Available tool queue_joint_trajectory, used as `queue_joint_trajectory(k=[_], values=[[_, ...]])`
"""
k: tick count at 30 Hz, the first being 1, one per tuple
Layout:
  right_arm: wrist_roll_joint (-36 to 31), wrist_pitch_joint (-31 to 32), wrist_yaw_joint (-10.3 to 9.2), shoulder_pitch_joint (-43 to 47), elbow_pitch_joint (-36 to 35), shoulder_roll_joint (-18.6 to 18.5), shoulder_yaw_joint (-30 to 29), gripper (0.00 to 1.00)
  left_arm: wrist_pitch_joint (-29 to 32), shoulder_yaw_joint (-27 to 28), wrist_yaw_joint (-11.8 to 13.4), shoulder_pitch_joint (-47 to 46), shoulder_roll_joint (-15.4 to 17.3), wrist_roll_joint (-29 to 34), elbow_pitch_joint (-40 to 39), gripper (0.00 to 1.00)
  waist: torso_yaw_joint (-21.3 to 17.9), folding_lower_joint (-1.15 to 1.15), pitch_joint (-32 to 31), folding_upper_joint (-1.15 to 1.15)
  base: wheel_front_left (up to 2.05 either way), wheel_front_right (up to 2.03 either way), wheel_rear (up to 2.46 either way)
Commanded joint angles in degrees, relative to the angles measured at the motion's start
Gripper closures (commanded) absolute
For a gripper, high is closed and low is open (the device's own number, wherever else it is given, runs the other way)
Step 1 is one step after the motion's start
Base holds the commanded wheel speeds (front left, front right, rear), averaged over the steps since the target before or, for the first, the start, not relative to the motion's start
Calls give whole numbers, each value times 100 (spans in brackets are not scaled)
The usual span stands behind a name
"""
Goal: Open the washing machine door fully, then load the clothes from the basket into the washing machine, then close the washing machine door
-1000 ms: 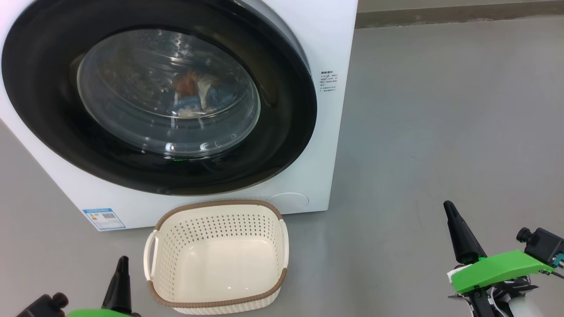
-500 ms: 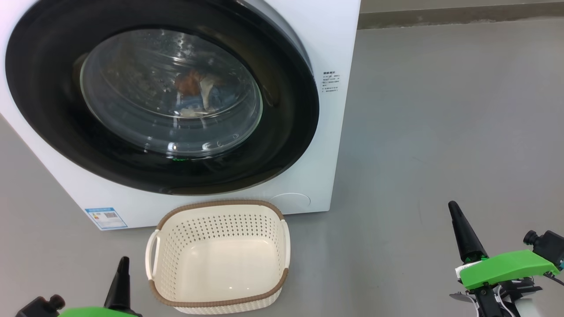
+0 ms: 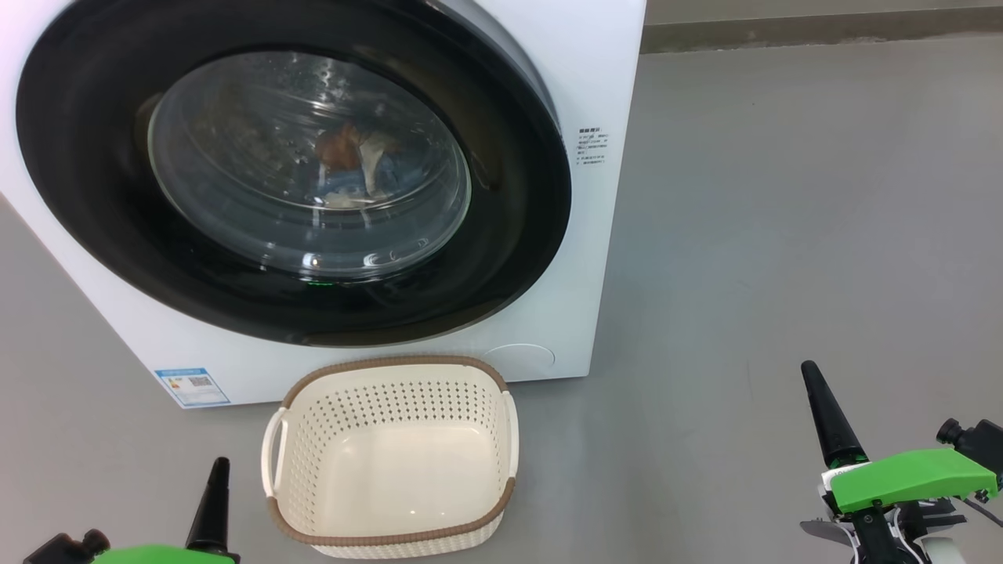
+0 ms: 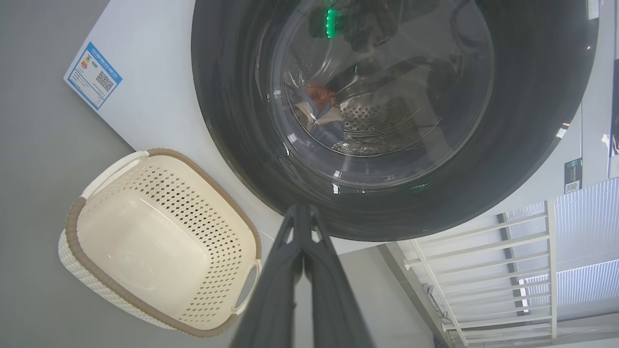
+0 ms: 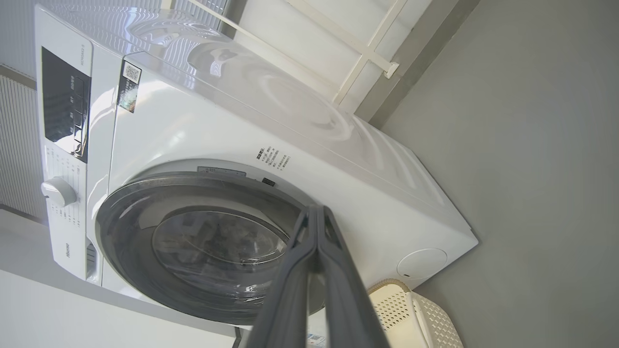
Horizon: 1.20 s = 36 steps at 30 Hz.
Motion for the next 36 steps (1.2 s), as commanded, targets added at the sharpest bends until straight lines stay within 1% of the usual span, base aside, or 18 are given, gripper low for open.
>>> queue_joint_trajectory(k=[1, 36], values=[[124, 46, -4, 10, -171, -6, 28, 100, 32, 163, -7, -293, 60, -122, -101, 100, 3, 0, -1, 0, 0, 0, 0], [1918, 646, -7, 138, -190, 308, -414, 100, 625, 408, -10, -452, 3, -2039, 6, 100, 89, 0, -28, 0, 0, 0, 0]])
